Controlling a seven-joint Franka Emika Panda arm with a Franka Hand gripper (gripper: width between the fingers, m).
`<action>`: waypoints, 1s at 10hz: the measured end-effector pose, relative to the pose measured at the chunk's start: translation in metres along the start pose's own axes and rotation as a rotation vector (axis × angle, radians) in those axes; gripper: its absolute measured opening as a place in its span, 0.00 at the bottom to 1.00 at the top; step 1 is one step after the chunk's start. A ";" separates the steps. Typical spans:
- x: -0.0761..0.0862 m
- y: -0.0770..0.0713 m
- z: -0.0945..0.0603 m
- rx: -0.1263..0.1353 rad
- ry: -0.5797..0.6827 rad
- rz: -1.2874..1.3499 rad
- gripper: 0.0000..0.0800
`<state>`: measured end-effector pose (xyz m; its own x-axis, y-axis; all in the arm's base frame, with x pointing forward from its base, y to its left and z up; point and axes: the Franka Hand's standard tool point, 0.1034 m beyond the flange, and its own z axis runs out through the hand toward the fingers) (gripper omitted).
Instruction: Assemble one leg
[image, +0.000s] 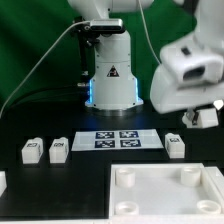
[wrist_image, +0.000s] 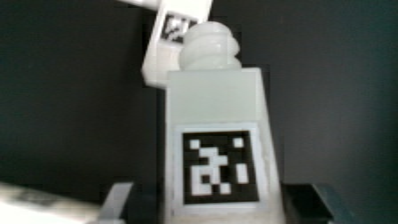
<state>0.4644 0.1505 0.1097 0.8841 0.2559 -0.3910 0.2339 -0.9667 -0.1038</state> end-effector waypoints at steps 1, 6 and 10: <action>0.002 0.001 0.001 -0.010 0.139 0.004 0.36; 0.034 0.052 -0.051 -0.053 0.637 -0.048 0.36; 0.038 0.081 -0.060 -0.167 1.019 -0.041 0.36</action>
Offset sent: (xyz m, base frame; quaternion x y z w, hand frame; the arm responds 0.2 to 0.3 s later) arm 0.0000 0.0000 0.0000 0.0000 0.1790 0.0000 0.9838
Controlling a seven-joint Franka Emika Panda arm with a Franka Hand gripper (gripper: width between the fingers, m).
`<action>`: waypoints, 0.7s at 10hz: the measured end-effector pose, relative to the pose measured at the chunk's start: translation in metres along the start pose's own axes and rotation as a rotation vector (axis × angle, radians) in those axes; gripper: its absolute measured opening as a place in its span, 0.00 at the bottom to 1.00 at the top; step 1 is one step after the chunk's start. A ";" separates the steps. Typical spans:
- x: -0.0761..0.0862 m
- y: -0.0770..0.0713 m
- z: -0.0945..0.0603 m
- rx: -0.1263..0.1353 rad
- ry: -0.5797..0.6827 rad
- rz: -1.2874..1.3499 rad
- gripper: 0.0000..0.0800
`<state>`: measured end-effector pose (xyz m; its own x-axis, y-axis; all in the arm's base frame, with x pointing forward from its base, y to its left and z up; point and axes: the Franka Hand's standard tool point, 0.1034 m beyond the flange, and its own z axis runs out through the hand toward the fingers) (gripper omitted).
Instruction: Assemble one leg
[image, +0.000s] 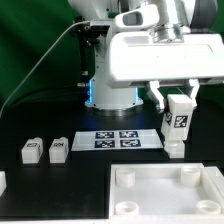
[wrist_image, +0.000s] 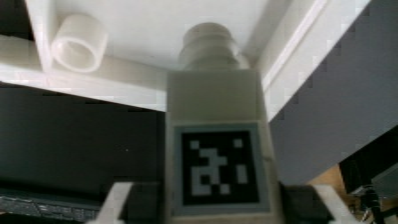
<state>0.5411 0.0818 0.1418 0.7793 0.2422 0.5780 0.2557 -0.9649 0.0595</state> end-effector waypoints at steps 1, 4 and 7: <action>-0.013 0.001 0.007 0.002 -0.020 0.007 0.36; -0.020 0.002 0.012 0.014 -0.069 0.010 0.36; 0.029 0.020 0.037 0.048 -0.040 0.011 0.36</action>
Offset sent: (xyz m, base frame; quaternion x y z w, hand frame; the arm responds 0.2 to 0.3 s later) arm 0.0000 0.0000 0.0000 0.0000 0.0000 0.0000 1.0000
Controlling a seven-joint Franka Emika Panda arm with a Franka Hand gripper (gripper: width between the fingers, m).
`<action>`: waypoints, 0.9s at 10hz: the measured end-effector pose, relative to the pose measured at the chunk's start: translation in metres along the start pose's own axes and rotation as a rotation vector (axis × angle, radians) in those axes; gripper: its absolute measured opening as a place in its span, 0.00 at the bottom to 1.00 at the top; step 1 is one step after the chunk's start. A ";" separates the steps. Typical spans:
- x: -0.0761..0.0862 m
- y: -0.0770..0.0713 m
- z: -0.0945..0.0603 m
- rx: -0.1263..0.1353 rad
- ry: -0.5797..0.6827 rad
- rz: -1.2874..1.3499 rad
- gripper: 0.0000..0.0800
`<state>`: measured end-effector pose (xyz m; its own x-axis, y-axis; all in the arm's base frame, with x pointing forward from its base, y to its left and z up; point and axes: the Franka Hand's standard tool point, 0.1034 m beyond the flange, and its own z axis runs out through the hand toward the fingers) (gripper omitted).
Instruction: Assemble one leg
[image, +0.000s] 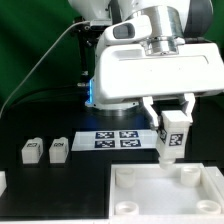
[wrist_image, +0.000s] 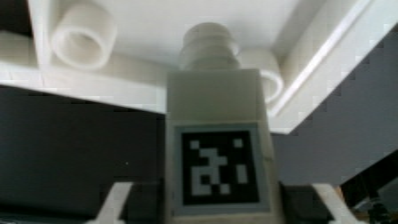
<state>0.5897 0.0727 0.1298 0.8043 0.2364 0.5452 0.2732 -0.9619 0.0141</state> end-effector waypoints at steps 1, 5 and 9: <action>0.012 0.005 0.004 0.006 0.020 0.015 0.36; 0.034 -0.010 0.028 0.048 0.044 0.062 0.36; 0.028 -0.037 0.041 0.076 0.028 0.059 0.36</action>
Offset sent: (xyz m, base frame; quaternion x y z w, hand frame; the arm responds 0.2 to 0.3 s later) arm 0.0277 0.0353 -0.0083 0.0007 0.0204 0.0457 0.9987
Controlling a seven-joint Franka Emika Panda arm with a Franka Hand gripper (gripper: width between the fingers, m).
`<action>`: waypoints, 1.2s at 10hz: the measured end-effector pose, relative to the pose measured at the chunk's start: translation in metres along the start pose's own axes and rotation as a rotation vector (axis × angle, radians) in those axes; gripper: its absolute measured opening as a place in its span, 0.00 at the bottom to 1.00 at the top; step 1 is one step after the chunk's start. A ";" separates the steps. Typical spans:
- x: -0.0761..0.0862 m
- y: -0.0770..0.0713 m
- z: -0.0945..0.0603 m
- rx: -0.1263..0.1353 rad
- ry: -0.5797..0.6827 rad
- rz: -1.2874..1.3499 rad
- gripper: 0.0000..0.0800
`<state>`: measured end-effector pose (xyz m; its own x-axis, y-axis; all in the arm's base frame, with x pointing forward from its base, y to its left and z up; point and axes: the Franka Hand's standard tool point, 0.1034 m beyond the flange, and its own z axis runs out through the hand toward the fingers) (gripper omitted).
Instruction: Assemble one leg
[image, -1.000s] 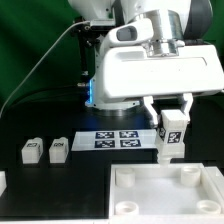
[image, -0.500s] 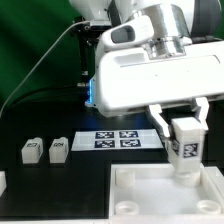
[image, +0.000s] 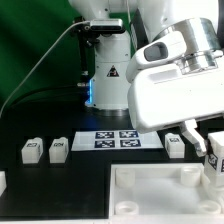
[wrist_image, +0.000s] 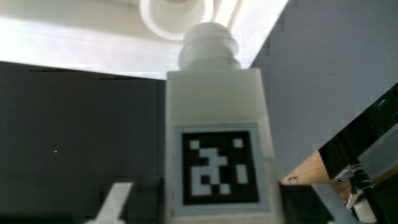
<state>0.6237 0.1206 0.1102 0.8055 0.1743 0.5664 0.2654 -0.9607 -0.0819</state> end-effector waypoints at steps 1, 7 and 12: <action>-0.005 -0.004 0.004 0.006 -0.009 -0.001 0.36; -0.010 0.003 0.013 -0.001 0.007 0.007 0.36; -0.015 0.008 0.013 -0.011 0.023 0.012 0.36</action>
Offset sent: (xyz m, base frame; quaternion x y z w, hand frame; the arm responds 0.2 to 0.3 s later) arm -0.0044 -0.0110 0.0051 -0.0017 0.0058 -0.0020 1.0000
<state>0.6207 0.1128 0.0907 0.7964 0.1578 0.5839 0.2495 -0.9651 -0.0795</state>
